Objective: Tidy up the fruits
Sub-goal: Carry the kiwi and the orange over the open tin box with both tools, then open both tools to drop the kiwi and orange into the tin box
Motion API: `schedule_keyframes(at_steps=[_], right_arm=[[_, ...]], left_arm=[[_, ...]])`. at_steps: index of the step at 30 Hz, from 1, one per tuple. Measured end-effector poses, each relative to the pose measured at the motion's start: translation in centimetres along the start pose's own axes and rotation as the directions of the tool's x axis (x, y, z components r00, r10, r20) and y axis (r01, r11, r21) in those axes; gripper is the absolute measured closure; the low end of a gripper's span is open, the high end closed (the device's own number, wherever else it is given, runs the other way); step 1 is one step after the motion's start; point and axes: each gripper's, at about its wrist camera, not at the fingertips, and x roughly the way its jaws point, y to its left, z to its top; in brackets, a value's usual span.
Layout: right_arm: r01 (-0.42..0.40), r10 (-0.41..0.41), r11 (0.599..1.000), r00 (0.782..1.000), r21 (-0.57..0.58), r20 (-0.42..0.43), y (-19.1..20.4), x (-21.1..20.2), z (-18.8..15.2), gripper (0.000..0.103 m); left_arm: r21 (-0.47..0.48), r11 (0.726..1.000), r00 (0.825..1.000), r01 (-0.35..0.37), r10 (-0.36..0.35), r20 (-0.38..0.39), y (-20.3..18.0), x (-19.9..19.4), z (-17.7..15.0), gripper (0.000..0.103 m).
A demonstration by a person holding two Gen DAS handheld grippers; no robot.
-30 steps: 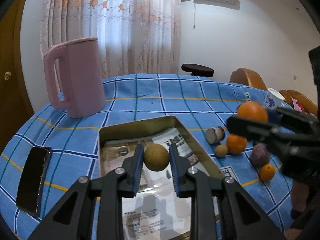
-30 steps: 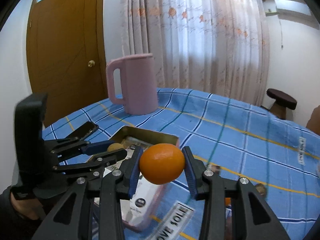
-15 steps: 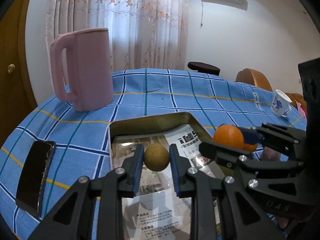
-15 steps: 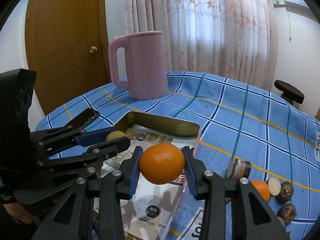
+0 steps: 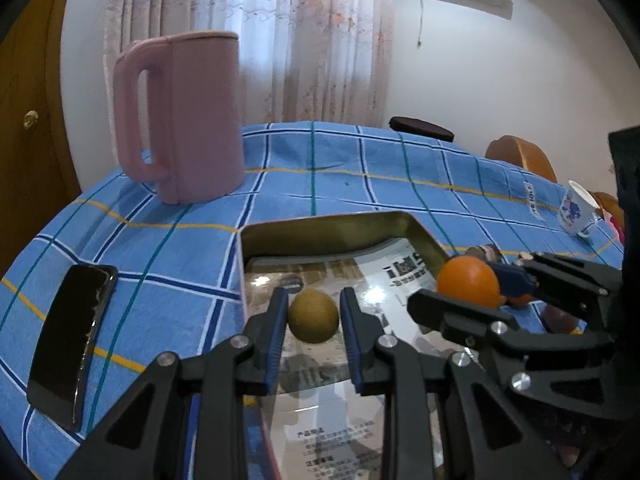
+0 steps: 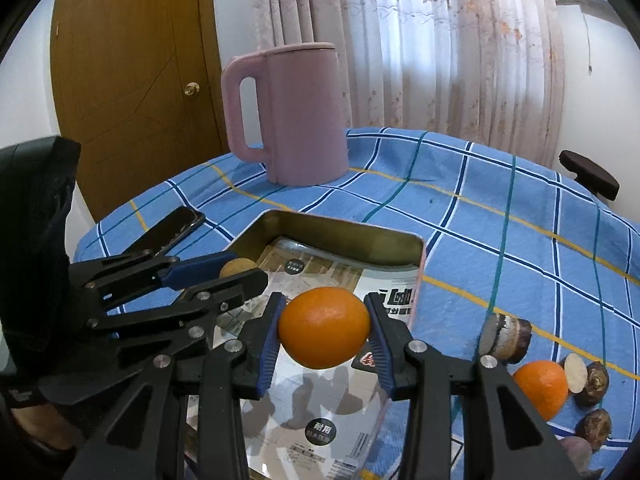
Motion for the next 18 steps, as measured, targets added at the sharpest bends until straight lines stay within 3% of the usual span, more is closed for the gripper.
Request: schedule_keyframes(at_steps=[2,4,6,10,15,17,18], right_arm=[[0.001,-0.001,1.000,1.000,-0.001,0.008,0.1,0.0,0.0,0.052],[0.001,-0.001,1.000,1.000,0.013,0.018,-0.2,-0.2,0.1,0.034],[0.003,-0.004,0.999,0.999,0.032,0.035,-0.7,-0.5,0.1,0.023],[0.005,-0.009,0.999,0.997,0.048,0.074,-1.0,-1.4,0.1,0.018],[0.024,-0.032,0.998,0.990,0.061,0.136,-0.8,-3.4,0.0,0.015],[0.038,-0.048,0.997,0.986,0.064,0.157,-1.1,-4.6,-0.3,0.015],[0.051,-0.062,0.996,0.984,0.067,0.168,-1.3,-5.3,-0.4,0.015]], left_arm=[[-0.011,1.000,1.000,-0.002,0.002,-0.001,0.4,0.1,0.0,0.070],[-0.029,1.000,1.000,0.005,-0.005,0.007,0.9,0.0,0.1,0.066],[-0.022,1.000,1.000,-0.002,0.002,0.006,1.0,0.1,0.1,0.061],[0.008,0.999,0.999,-0.033,0.033,0.013,0.6,0.3,0.3,0.052],[0.037,0.996,0.996,-0.085,0.084,0.031,1.1,0.8,0.9,0.048],[0.044,0.996,0.996,-0.082,0.081,0.032,1.2,0.7,1.0,0.035],[0.041,0.995,0.995,-0.091,0.089,0.047,1.1,0.3,1.0,0.022]])
